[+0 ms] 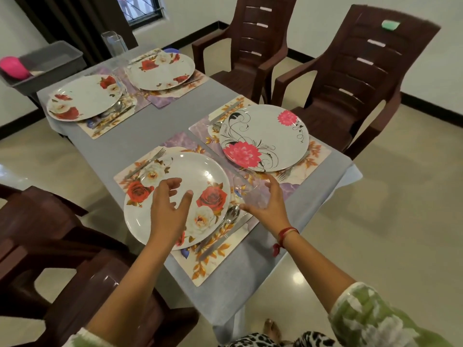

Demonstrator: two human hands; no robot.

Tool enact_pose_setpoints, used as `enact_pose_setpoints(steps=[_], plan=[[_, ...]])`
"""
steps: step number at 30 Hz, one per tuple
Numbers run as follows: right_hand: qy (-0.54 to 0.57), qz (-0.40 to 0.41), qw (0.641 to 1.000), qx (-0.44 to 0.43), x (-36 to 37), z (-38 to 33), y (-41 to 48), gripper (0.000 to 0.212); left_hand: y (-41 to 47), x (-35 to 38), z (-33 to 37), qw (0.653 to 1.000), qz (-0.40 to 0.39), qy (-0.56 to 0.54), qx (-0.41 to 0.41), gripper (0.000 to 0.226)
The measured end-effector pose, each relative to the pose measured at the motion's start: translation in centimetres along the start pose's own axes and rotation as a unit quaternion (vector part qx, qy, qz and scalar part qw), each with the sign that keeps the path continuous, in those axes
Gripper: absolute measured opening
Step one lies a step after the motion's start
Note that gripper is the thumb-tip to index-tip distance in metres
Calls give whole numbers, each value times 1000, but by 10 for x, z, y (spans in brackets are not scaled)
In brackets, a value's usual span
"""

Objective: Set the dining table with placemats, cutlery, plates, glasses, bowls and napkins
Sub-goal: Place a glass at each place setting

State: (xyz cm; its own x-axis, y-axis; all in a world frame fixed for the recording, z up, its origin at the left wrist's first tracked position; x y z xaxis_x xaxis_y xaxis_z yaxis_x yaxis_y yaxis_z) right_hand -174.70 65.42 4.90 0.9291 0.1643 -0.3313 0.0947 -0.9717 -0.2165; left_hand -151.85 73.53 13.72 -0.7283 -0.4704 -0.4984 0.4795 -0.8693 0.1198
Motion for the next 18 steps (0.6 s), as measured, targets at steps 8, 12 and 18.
enact_pose_setpoints(steps=[8, 12, 18], plan=[[69, 64, 994, -57, -100, -16, 8, 82, -9, 63, 96, 992, 13, -58, 111, 33], [111, 69, 987, -96, -168, -25, 32, 54, -16, 132, 146, 991, 1, -60, 123, 34], [94, 21, 983, -155, -251, -33, 72, 49, -27, 208, 202, 991, 66, -51, 106, 35]])
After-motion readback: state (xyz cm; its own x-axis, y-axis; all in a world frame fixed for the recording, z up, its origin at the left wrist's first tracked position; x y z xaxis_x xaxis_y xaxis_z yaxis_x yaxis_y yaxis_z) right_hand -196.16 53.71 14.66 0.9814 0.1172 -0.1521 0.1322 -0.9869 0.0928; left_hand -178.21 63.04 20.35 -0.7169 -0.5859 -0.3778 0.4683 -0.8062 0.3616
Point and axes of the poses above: each hand's wrist, its own y-axis towards the middle knuckle, its own x-axis out of the palm, z = x × y, the point moved 5 cm from there along y, towards the middle knuckle, and after that the axes turned 5 degrees about x, right-handed, at the moved point
